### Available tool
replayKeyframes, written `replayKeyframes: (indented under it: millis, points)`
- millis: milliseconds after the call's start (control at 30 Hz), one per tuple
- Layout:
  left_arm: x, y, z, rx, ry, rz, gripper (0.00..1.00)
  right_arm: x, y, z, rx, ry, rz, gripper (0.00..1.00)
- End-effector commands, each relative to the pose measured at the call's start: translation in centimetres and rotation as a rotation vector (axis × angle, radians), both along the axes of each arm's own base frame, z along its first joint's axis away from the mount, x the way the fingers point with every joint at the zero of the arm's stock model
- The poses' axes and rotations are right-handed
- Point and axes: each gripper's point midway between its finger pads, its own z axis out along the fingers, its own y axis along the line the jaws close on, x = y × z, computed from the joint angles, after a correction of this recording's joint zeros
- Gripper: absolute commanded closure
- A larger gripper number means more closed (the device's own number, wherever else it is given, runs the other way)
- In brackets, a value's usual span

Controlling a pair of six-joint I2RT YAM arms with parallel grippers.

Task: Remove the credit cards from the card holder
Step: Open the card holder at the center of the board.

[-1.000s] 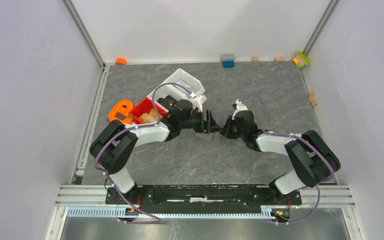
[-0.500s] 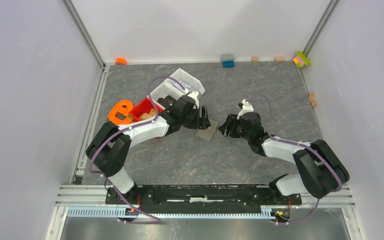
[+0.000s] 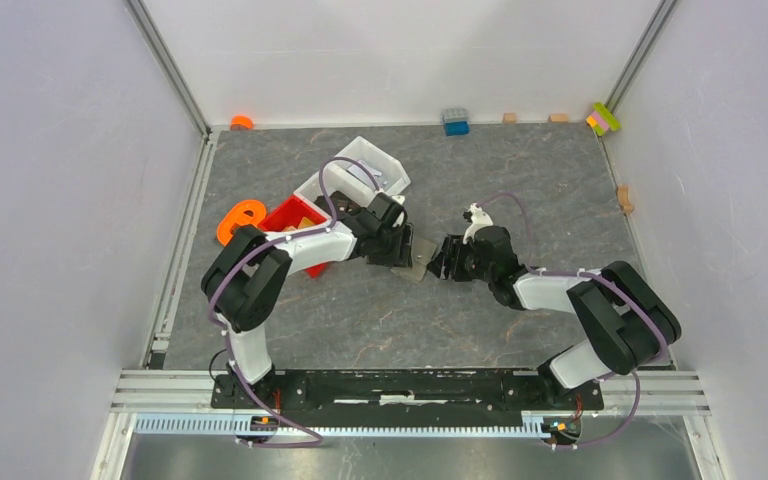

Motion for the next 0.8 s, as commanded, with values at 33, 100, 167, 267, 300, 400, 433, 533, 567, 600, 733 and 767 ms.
replayKeyframes:
  millis: [33, 100, 167, 267, 300, 400, 433, 533, 567, 600, 733, 767]
  points:
    - [0.6, 0.0, 1.2, -0.015, -0.008, -0.011, 0.38, 1.0, 1.4, 1.2, 0.011, -0.048, 0.043, 0.38]
    - [0.5, 0.1, 0.9, -0.035, 0.019, -0.008, 0.41, 1.0, 1.4, 1.3, 0.009, -0.049, 0.045, 0.38]
    - [0.5, -0.1, 0.6, -0.072, 0.053, -0.009, 0.45, 1.0, 1.5, 1.3, 0.005, -0.049, 0.051, 0.38]
    - [0.4, -0.5, 0.4, -0.122, 0.086, -0.014, 0.49, 1.0, 1.5, 1.3, -0.001, -0.051, 0.056, 0.37]
    - [0.3, -0.5, 0.3, -0.130, 0.095, -0.016, 0.50, 1.1, 1.5, 1.3, -0.002, -0.052, 0.055, 0.38]
    - [0.1, -1.0, 0.4, -0.180, 0.111, -0.031, 0.58, 1.1, 1.5, 1.0, -0.012, -0.044, 0.053, 0.37]
    - [0.1, -1.3, 0.6, -0.206, 0.109, -0.039, 0.63, 1.1, 1.5, 1.0, -0.014, -0.041, 0.051, 0.37]
    - [0.1, -1.9, 1.7, -0.256, 0.088, -0.064, 0.82, 1.2, 1.3, 0.8, -0.031, -0.034, 0.040, 0.34]
    - [0.1, -1.7, 1.9, -0.251, 0.069, -0.057, 0.85, 1.3, 1.0, 0.9, -0.039, -0.034, 0.029, 0.29]
    - [0.3, -1.5, 2.4, -0.251, 0.043, -0.056, 0.86, 1.4, 0.8, 0.9, -0.048, -0.039, 0.019, 0.25]
    - [0.3, -1.4, 4.5, -0.308, -0.041, -0.052, 0.90, 1.8, 0.0, 1.8, -0.072, -0.074, -0.018, 0.21]
    - [0.3, -1.5, 5.1, -0.326, -0.061, -0.053, 0.90, 1.8, -0.1, 1.9, -0.078, -0.078, -0.025, 0.21]
